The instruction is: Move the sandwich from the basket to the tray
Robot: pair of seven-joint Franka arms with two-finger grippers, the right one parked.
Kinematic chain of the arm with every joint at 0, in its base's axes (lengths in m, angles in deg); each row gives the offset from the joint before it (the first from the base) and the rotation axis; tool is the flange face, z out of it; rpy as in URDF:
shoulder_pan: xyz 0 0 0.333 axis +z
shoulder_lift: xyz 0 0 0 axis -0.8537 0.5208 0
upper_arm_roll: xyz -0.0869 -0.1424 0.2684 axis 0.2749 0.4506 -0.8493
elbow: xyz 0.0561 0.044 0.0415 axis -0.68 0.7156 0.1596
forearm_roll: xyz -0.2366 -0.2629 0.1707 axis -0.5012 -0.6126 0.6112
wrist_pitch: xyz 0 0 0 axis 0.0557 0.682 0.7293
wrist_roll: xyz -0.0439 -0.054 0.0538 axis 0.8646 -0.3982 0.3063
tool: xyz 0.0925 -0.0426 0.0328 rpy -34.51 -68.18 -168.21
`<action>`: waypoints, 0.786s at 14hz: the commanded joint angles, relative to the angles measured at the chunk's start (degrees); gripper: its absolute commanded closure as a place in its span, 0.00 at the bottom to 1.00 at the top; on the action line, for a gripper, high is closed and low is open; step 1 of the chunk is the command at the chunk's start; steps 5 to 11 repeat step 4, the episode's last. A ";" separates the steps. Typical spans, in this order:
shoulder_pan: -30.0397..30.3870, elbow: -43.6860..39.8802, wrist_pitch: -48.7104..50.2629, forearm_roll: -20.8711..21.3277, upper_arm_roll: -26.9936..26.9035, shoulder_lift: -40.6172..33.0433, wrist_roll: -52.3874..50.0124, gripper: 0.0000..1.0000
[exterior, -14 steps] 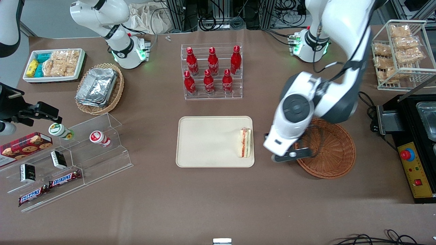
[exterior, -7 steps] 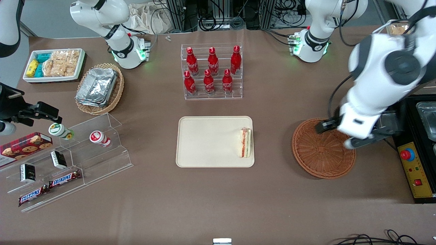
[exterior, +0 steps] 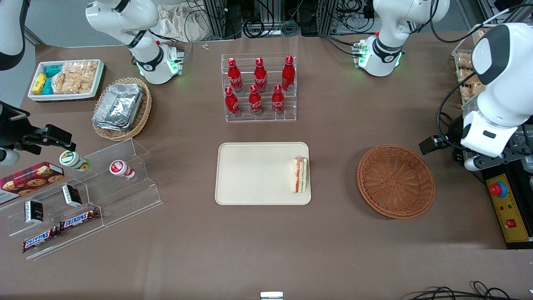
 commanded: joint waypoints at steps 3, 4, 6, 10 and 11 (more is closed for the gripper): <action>-0.47 -3.72 2.01 -1.25 -3.46 1.03 5.90 0.00; -0.47 -5.21 3.16 -1.25 -3.46 2.26 7.30 0.00; -0.47 -5.21 3.16 -1.25 -3.46 2.26 7.30 0.00; -0.47 -5.21 3.16 -1.25 -3.46 2.26 7.30 0.00; -0.47 -5.21 3.16 -1.25 -3.46 2.26 7.30 0.00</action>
